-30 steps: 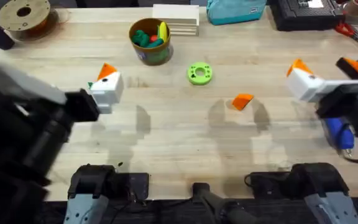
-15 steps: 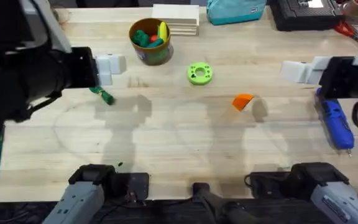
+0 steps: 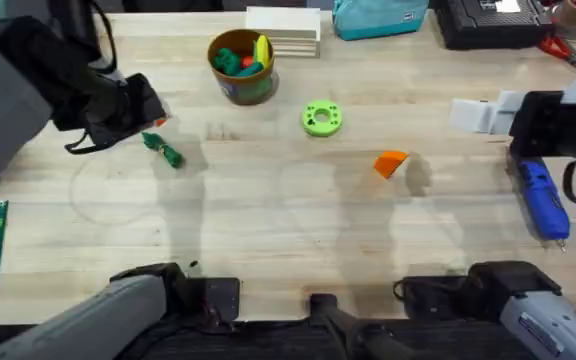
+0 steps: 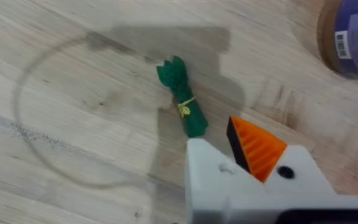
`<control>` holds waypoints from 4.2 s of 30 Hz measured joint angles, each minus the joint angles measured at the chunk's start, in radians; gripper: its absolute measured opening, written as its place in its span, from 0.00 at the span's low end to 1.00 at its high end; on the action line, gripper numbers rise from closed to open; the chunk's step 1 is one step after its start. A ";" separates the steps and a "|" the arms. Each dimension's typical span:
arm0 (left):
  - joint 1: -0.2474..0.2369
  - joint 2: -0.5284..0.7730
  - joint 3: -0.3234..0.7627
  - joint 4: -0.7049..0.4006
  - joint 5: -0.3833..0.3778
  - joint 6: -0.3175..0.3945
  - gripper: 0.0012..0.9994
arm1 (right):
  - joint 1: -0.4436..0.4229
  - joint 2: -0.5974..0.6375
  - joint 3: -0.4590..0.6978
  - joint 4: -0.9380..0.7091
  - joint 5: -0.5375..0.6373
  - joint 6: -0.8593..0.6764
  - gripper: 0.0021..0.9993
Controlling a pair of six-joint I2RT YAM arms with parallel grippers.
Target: Pick up the gripper from the table and insert it into the empty holder that is missing its gripper. Then pick up a screw, insert it into the mounting hole, and use the screwdriver to tighten it. Finally, clean up the table by picking up the vegetable and placing it into the bucket.
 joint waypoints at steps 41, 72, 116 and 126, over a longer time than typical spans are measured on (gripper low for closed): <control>-0.649 -0.292 -0.002 0.159 0.150 0.172 0.99 | 0.000 0.000 0.000 0.000 0.000 0.000 0.99; -0.681 -1.244 -0.959 0.859 0.121 0.389 0.99 | 0.000 0.000 0.000 0.000 0.000 0.000 0.99; -0.676 -1.247 -0.959 0.765 0.150 0.318 0.99 | 0.000 0.000 0.000 0.000 0.000 0.000 0.99; -0.676 -1.247 -0.959 0.787 0.482 0.315 0.99 | 0.000 0.000 0.000 -0.009 0.000 0.005 0.99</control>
